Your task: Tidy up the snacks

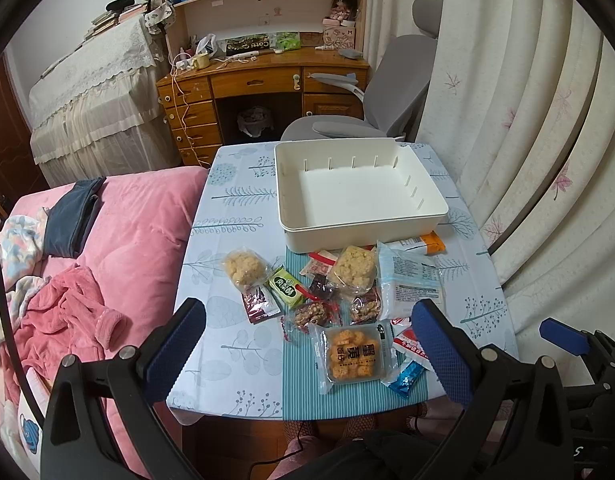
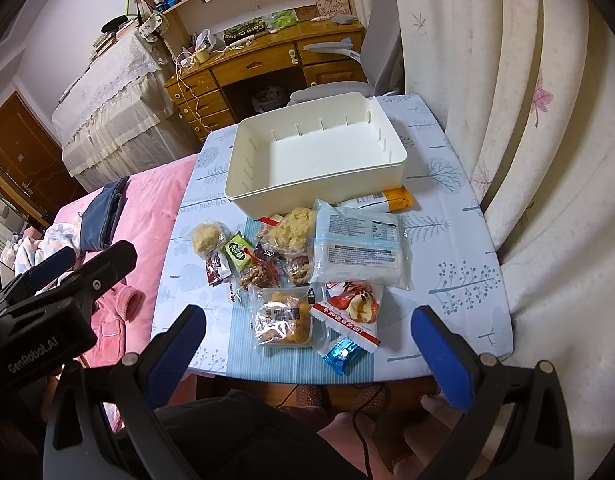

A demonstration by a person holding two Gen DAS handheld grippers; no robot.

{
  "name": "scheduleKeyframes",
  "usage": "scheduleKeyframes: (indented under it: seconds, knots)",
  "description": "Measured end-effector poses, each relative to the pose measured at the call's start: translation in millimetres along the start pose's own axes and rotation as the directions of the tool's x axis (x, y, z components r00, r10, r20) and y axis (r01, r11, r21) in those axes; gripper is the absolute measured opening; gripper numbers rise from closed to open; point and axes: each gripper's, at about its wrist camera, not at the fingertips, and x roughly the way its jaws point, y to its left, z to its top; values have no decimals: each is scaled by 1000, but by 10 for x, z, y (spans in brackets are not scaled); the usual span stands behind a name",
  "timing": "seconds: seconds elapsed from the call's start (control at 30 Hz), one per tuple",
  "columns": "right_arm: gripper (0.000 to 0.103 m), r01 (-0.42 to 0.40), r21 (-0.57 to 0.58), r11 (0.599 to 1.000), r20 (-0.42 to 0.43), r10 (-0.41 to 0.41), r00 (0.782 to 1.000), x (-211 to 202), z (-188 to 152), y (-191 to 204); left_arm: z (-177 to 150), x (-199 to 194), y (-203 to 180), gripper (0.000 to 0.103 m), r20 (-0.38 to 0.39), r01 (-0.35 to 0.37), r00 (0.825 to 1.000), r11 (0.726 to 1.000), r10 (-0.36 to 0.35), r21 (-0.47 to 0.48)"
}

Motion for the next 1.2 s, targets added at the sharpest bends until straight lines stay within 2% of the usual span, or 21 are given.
scheduleKeyframes:
  seconds: [0.17, 0.33, 0.63, 1.03, 1.2]
  knots:
    - [103, -7, 3, 1000, 0, 7, 1000, 1, -29, 42, 12, 16, -65, 102, -5, 3, 1000, 1000, -3, -5]
    - [103, -13, 6, 1000, -3, 13, 1000, 24, -92, 97, -14, 28, 29, 102, -14, 12, 1000, 1000, -12, -7]
    - [103, -54, 62, 997, -57, 58, 997, 134, -103, 99, -60, 99, 149, 102, -50, 27, 998, 1000, -28, -1]
    - [102, -33, 254, 967, -80, 55, 995, 294, -221, -9, -80, 349, 352, 102, -151, 77, 986, 996, -70, 45]
    - [102, -10, 346, 938, -84, 42, 996, 365, -344, -37, -104, 568, 445, 102, -210, 137, 970, 989, -124, 47]
